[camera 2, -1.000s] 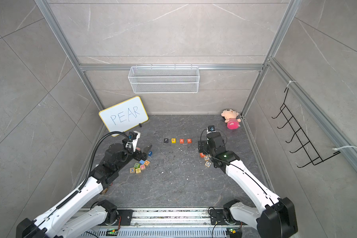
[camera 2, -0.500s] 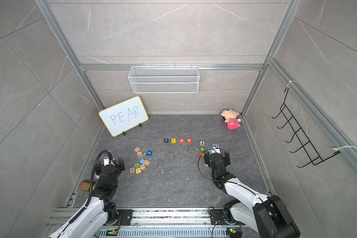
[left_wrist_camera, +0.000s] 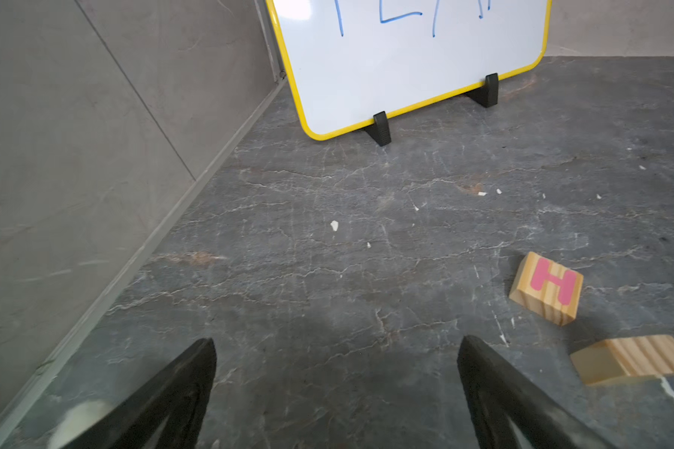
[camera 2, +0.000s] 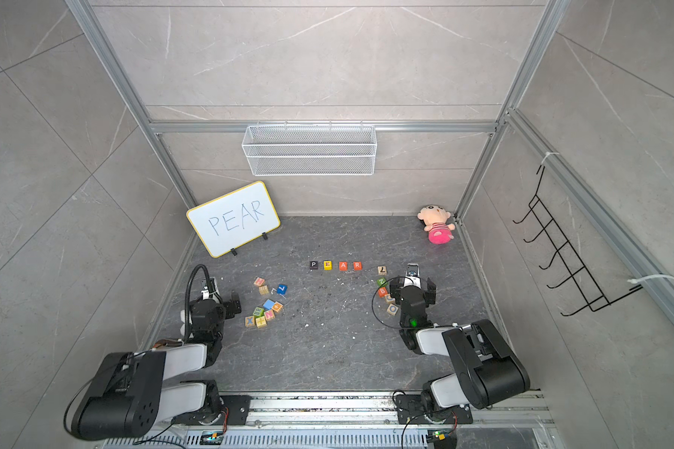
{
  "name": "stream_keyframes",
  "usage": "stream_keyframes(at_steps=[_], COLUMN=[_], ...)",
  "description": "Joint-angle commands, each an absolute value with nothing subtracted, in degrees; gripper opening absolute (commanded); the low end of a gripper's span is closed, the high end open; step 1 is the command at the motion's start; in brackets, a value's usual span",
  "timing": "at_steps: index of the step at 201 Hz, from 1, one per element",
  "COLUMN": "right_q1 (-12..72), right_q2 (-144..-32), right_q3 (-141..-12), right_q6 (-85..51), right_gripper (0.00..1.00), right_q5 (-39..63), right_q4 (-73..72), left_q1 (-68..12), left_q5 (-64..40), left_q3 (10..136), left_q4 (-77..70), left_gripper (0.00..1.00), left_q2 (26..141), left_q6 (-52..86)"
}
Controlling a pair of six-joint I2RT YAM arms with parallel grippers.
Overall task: Spell the uppercase word “pear” with letter blocks
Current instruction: Reset both arms
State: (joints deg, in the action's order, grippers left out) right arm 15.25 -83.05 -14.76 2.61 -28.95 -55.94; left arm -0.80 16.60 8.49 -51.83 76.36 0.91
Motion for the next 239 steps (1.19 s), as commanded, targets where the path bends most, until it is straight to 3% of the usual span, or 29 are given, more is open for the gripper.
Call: stream_keyframes(at_steps=[1,40,65,85,104,239], right_q1=[14.86,12.81,12.51,11.93,9.10,8.40], right_q2=[-84.38,-89.56,-87.83,-88.10,-87.69,-87.56], right_q3=[-12.58,-12.80,-12.68,-16.23,-19.31,-19.37], right_q6=[3.38,3.74,2.98,1.88,-1.15,-1.29], right_gripper=[0.99,0.99,0.99,0.99,0.99,0.99], right_q5=[-22.86,-16.82,-16.43,-17.90,-16.21,-15.64], right_q4=[-64.77,-69.43,-66.78,-60.95,-54.12,-54.05], left_q1=[0.97,1.81,2.52,2.59,2.50,2.33], left_q5=[10.31,6.41,6.88,11.66,11.69,11.71], left_q3=[10.21,11.31,13.15,19.71,19.35,19.51], left_q4=[-63.26,-68.47,-63.58,-50.61,-51.17,-50.91], left_gripper=[0.99,0.99,1.00,1.00,1.00,1.00], left_q2=[80.06,87.07,86.20,86.13,86.04,86.12], left_q6=[1.16,0.42,1.30,2.80,3.05,2.77])
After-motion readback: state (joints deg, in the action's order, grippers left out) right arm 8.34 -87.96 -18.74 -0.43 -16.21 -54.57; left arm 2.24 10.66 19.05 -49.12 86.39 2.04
